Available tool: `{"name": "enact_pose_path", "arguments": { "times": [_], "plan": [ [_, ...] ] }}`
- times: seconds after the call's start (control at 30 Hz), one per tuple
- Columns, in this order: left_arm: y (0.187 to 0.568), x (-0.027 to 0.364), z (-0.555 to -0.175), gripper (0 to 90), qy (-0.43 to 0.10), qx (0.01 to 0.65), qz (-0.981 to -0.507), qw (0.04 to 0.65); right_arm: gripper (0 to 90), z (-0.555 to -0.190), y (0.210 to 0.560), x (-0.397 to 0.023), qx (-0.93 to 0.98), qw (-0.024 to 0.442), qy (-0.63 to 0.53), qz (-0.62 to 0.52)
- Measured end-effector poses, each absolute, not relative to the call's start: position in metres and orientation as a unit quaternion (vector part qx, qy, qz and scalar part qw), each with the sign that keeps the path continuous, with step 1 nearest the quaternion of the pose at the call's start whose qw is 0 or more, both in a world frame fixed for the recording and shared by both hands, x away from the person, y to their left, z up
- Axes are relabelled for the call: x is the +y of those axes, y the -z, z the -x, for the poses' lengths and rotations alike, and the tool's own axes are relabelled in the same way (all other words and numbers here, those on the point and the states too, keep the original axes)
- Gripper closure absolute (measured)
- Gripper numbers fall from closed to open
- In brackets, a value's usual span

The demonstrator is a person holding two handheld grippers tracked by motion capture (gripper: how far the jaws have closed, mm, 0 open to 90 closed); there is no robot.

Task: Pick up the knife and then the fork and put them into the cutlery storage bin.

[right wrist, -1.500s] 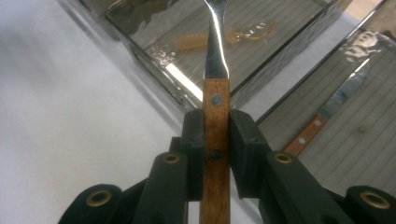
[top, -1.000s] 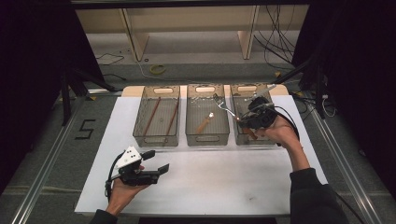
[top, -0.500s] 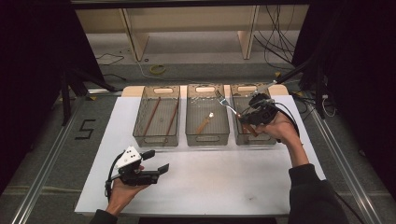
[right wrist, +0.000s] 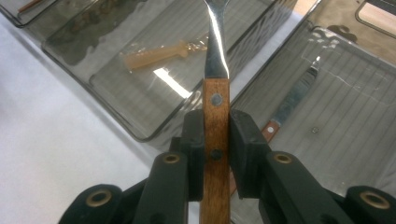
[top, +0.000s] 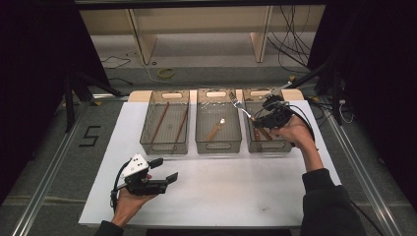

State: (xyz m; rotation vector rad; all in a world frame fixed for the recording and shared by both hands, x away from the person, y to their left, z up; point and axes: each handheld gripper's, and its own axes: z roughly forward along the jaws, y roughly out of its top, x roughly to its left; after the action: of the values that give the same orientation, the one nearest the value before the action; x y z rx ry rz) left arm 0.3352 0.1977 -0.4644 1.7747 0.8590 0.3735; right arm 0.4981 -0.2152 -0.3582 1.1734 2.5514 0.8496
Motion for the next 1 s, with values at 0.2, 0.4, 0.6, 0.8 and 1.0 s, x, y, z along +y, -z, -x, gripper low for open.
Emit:
{"name": "enact_pose_path", "arguments": {
  "times": [0.2,0.4,0.6,0.8,1.0],
  "plan": [
    [0.464,0.198,-0.335,19.1,-0.157,0.361,-0.746,0.537,77.7,-0.505,0.358,-0.22,0.859,0.107,-0.285,-0.411],
    [0.464,0.198,-0.335,19.1,-0.157,0.361,-0.746,0.537,77.7,-0.512,0.358,-0.222,0.853,0.111,-0.283,-0.424],
    [0.464,0.198,-0.335,19.1,-0.157,0.361,-0.746,0.538,77.7,-0.518,0.358,-0.225,0.85,0.112,-0.278,-0.434],
    [0.464,0.198,-0.335,19.1,-0.157,0.36,-0.746,0.537,77.7,-0.523,0.359,-0.23,0.844,0.113,-0.273,-0.448],
    [0.464,0.198,-0.335,19.1,-0.157,0.361,-0.746,0.537,77.7,-0.528,0.361,-0.236,0.838,0.113,-0.268,-0.461]
  ]
}}
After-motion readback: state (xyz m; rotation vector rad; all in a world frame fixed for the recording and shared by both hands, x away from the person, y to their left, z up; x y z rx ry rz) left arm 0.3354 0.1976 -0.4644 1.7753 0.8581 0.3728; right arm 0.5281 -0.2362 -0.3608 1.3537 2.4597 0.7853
